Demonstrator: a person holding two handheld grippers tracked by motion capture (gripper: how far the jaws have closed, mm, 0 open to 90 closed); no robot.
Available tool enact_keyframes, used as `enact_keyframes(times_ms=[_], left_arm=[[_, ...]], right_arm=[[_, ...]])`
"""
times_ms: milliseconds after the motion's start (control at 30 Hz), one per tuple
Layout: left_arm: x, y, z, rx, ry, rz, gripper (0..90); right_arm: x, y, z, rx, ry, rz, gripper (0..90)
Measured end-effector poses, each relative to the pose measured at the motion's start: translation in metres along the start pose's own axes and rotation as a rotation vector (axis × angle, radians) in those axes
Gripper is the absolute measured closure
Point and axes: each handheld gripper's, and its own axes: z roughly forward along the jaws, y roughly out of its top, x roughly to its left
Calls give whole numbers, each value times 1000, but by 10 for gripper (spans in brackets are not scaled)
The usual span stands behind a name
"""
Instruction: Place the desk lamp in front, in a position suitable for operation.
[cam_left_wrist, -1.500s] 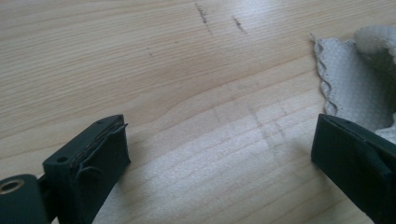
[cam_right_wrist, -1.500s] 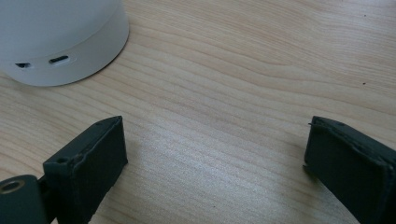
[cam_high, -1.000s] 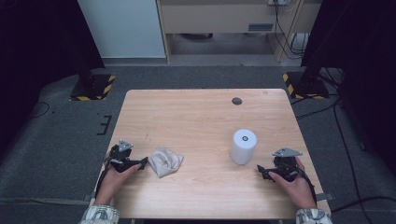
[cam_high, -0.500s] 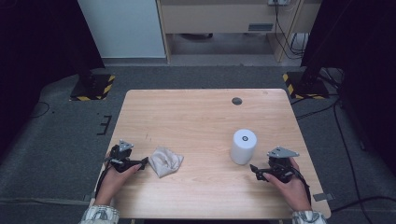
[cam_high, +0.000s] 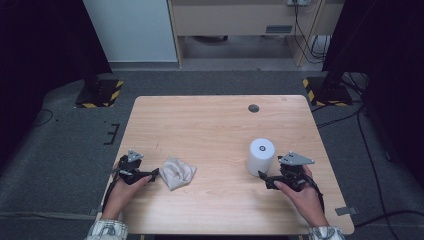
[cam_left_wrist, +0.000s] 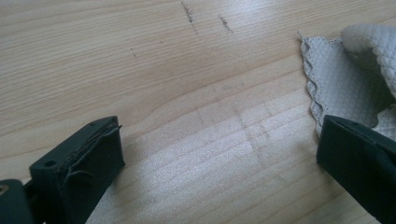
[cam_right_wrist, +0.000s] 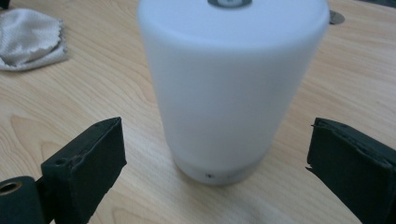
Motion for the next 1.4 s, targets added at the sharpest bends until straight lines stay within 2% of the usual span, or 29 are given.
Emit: enact_keyframes(times_ms=[100, 367, 500, 900, 1000, 1233, 1400], left_arm=[[0, 0, 0, 0, 1, -1, 0], [-1, 0, 0, -1, -2, 2, 0], [-1, 0, 0, 0, -2, 3, 0], [-2, -1, -1, 0, -8, 8, 0], [-2, 0, 0, 0, -8, 9, 0], [-3, 0, 0, 0, -8, 8, 0], [-3, 0, 0, 1, -8, 8, 0]], right_arm=[[2, 5, 3, -14, 11, 6, 43], [-2, 30, 15, -60, -11, 9, 47], [-4, 36, 22, -49, -11, 3, 51], [-4, 38, 36, -21, -22, 9, 60], [-6, 38, 42, -12, -7, 26, 65], [0, 40, 40, -9, -6, 2, 88], [9, 42, 39, 1, 18, -19, 89]])
